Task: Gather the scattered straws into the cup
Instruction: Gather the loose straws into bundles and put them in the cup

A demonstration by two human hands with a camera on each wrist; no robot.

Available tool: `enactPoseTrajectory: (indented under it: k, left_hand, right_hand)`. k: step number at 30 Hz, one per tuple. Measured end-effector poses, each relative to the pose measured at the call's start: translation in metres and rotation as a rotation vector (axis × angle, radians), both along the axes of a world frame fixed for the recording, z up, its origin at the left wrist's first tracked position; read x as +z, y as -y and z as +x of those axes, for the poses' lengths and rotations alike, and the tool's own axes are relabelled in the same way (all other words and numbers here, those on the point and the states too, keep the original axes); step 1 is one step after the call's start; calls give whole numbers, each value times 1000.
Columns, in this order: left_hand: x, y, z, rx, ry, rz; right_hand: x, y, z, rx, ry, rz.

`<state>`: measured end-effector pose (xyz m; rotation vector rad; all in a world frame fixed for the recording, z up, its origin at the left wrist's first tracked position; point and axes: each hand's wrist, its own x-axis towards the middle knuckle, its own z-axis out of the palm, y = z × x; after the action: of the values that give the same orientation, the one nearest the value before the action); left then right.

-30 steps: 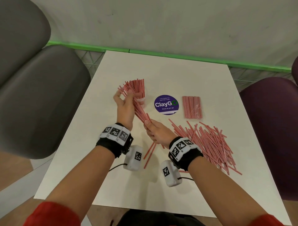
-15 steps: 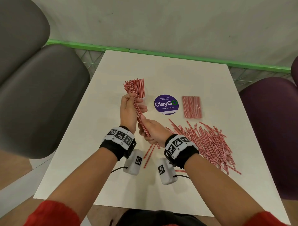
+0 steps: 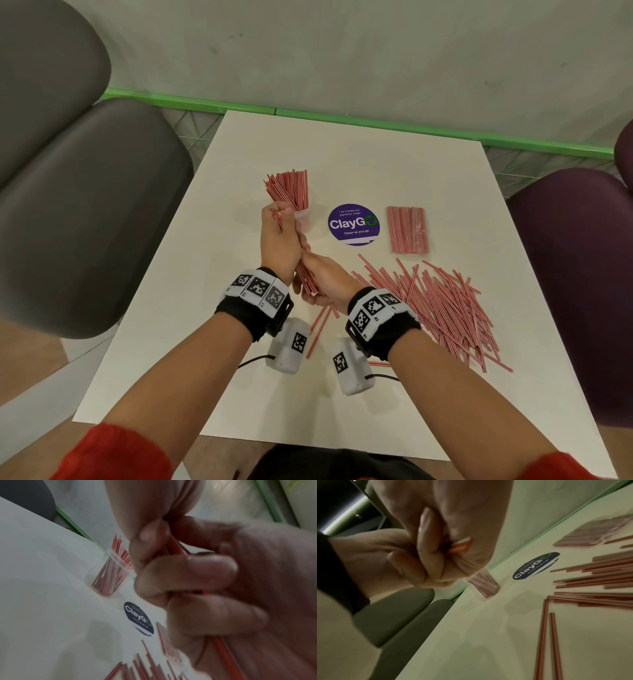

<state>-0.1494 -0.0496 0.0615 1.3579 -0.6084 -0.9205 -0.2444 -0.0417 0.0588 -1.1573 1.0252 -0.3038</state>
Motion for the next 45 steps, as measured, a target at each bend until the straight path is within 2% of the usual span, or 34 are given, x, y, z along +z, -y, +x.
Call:
enactPoseTrajectory:
  k: [4,6,11,18,24,28,32,36,40,45]
  left_hand:
    - [7,7,12,214,-143,-37]
    - [9,8,19,304,-184,-52]
    - [8,5,16,333,-174,-100]
    - [0,4,10,192,12,-6]
    - [7,17,22,53,211,-20]
    - [11,39,36,143,290,-38]
    - [16,67,56,284,372,-57]
    - [21,93,70,304,452,-74]
    - [8,109,72,211,545,-34]
    - [-16,113,68,46,683,45]
  right_hand:
    - [2,3,-11,-83,177,109]
    - [1,4,-15,-165,212,175]
    - [2,5,-2,-297,172,244]
    - [5,16,14,-220,-22,-5]
    - [3,37,24,-183,-121,-268]
    - [7,55,32,-165,-162,-385]
    - [4,78,31,-167,-255,-386]
    - [-4,99,24,-186,-331,-431]
    - [-11,112,25,-35,-449,-659]
    - [-18,111,28,195,-556,-764]
